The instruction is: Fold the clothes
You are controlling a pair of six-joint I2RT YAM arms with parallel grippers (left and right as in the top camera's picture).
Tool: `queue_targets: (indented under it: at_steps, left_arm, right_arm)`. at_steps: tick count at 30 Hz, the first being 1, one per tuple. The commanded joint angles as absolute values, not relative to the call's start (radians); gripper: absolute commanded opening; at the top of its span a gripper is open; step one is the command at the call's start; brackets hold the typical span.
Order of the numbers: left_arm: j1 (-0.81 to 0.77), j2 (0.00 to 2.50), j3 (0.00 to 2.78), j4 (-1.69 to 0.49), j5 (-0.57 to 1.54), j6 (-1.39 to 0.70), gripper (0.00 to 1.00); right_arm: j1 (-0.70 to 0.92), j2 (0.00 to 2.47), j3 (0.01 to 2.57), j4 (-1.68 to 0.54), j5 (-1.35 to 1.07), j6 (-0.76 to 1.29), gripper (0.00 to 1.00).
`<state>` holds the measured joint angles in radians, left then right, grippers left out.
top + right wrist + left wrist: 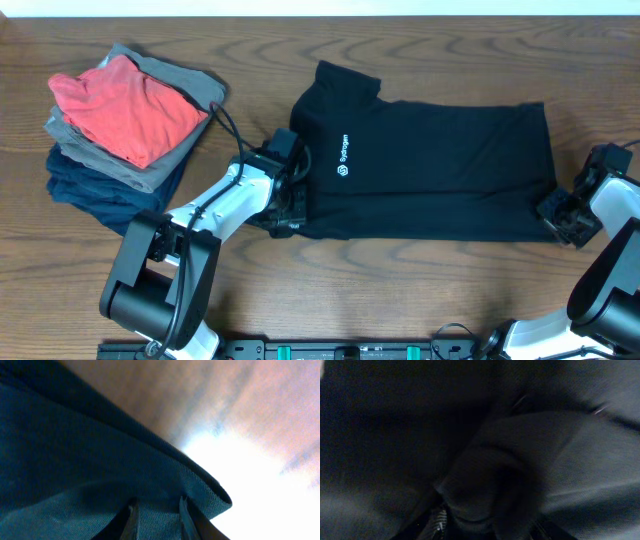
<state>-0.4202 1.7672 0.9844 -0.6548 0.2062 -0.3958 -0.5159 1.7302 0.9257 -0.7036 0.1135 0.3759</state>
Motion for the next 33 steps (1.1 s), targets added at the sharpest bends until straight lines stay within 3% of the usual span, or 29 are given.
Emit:
queue_targets:
  at_steps: [1, 11, 12, 15, 17, 22, 28, 33]
  left_arm:
    - [-0.414, 1.802, 0.971, -0.747, 0.164, -0.451, 0.47]
    - [-0.414, 1.665, 1.001, -0.799, 0.114, -0.440, 0.48]
    - [-0.414, 1.638, 1.017, -0.795, 0.078, -0.439, 0.53]
    - [-0.414, 1.556, 1.083, -0.746, -0.004, -0.385, 0.84]
    - [-0.414, 1.525, 1.124, -0.693, -0.009, -0.350, 0.95]
    - [-0.402, 1.533, 1.209, -0.589, -0.008, -0.319, 0.95]
    - [-0.367, 1.610, 1.236, -0.446, 0.105, -0.249, 0.95]
    - [-0.328, 1.781, 1.385, -0.505, 0.185, -0.173, 0.95]
  right_arm:
    - [-0.554, 1.774, 0.874, -0.760, 0.194, 0.422, 0.25]
    - [-0.588, 1.698, 0.915, -0.805, 0.093, 0.398, 0.27]
    - [-0.588, 1.676, 0.926, -0.806, 0.061, 0.384, 0.29]
    - [-0.586, 1.596, 0.973, -0.803, -0.055, 0.334, 0.41]
    - [-0.577, 1.542, 0.999, -0.800, -0.105, 0.314, 0.49]
    - [-0.529, 1.437, 1.018, -0.778, -0.165, 0.259, 0.61]
    - [-0.475, 1.420, 1.017, -0.782, -0.166, 0.252, 0.62]
    - [-0.435, 1.420, 1.017, -0.783, -0.166, 0.245, 0.63]
